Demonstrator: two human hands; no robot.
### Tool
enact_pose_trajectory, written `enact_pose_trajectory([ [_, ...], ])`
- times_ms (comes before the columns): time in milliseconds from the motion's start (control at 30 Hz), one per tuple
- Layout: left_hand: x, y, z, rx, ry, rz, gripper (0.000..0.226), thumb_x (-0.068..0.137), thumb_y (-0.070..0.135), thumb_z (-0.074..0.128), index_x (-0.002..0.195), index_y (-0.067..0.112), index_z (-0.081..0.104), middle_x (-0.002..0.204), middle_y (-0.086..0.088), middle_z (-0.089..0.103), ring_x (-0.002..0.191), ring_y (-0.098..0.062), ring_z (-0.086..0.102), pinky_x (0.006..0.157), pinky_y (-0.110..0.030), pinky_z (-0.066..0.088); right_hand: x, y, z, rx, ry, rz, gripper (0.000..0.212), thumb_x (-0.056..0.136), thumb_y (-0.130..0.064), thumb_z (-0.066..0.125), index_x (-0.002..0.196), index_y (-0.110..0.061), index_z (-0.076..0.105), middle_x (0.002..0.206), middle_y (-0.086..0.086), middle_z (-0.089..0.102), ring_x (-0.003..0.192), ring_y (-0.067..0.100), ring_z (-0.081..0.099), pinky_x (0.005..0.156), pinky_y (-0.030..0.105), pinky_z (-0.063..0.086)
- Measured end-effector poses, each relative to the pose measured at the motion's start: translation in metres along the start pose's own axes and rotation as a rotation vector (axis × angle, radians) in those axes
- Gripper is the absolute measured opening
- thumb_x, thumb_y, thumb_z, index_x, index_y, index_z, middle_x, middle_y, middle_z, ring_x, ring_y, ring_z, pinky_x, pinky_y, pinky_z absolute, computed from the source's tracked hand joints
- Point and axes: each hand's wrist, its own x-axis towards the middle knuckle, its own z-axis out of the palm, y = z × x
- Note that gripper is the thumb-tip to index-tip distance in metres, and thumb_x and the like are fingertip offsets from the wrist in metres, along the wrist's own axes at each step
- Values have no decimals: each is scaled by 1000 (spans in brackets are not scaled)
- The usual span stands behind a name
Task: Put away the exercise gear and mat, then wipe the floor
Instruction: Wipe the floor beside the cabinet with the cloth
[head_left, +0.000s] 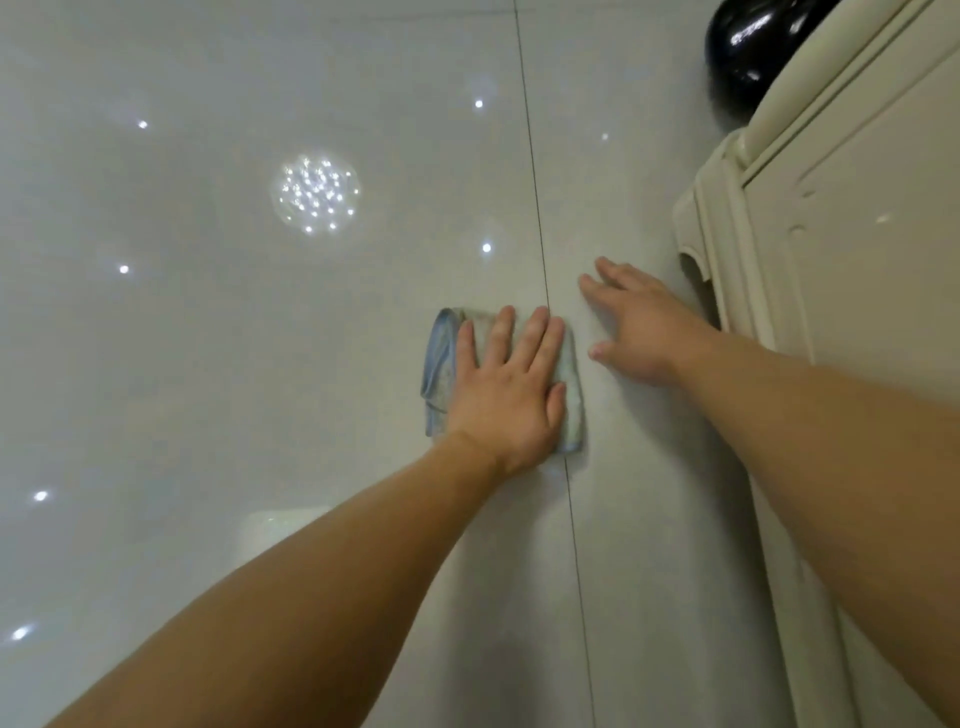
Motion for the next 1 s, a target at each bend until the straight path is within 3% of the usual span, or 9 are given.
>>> enact_pose_trajectory([
  [133,-18,11,12,-29,40,-34,66,101,50,17,158,25,-5,166,3,-3,152,-26,-6,119,-58,-7,3,0,7,6,39,15,88,87,-32,67,155,-24,13,164,1,0,150,21,2,118,26,3],
  [333,-34,22,20,-38,86,-53,67,100,51,18,158,25,-2,166,2,2,152,-26,-1,119,-57,-5,-2,-11,17,79,98,59,83,83,-14,53,156,-21,14,164,2,-1,150,21,-1,120,28,4],
  [567,-60,36,29,-24,78,-52,67,100,49,20,158,26,-2,166,3,2,152,-26,-2,118,-58,-8,-10,-9,22,87,146,47,79,85,-15,56,155,-22,19,163,2,4,150,22,3,119,28,5],
  [767,-72,35,35,-17,91,-33,68,99,52,20,158,25,0,166,1,4,152,-27,-1,119,-58,-7,-23,-10,33,86,211,88,66,95,-26,52,154,-20,23,163,4,11,149,25,8,119,32,9],
  [1000,-84,17,39,-8,135,10,68,100,50,23,159,20,8,166,-3,11,152,-29,3,120,-55,-5,-55,-30,52,99,289,30,59,98,-24,46,153,-21,24,162,-2,13,149,19,9,120,36,16],
])
